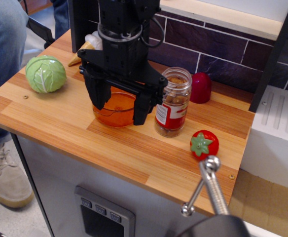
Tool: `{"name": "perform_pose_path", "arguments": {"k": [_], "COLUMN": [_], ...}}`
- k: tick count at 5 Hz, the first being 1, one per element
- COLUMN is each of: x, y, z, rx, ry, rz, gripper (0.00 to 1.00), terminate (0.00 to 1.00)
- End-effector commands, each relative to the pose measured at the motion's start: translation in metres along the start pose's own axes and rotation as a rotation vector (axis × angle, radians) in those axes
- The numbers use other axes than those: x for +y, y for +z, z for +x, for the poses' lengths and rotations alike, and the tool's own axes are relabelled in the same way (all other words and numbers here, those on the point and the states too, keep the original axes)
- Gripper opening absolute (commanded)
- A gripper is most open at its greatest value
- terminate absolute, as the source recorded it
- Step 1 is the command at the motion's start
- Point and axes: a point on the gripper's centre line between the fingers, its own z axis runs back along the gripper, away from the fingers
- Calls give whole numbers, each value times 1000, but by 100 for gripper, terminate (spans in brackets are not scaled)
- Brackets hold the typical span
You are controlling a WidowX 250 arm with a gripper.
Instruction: Pour almonds in pot
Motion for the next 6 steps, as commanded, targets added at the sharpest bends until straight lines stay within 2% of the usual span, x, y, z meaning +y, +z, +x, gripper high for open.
{"name": "perform_pose_path", "arguments": {"k": [1, 2, 3, 4, 5, 6], "x": [0, -23, -49, -76, -95, -106], "y": [0, 15, 19, 18, 14, 8], "z": [0, 12, 38, 48, 45, 46], "rx": [0, 76, 138, 276, 340, 392], "ry": [0, -117, -375, -643, -900, -1157], "rz": [0, -19, 66, 199, 308, 389], "gripper": [100, 100, 100, 100, 100, 100], "terminate": [0, 0, 0, 0, 0, 0]}}
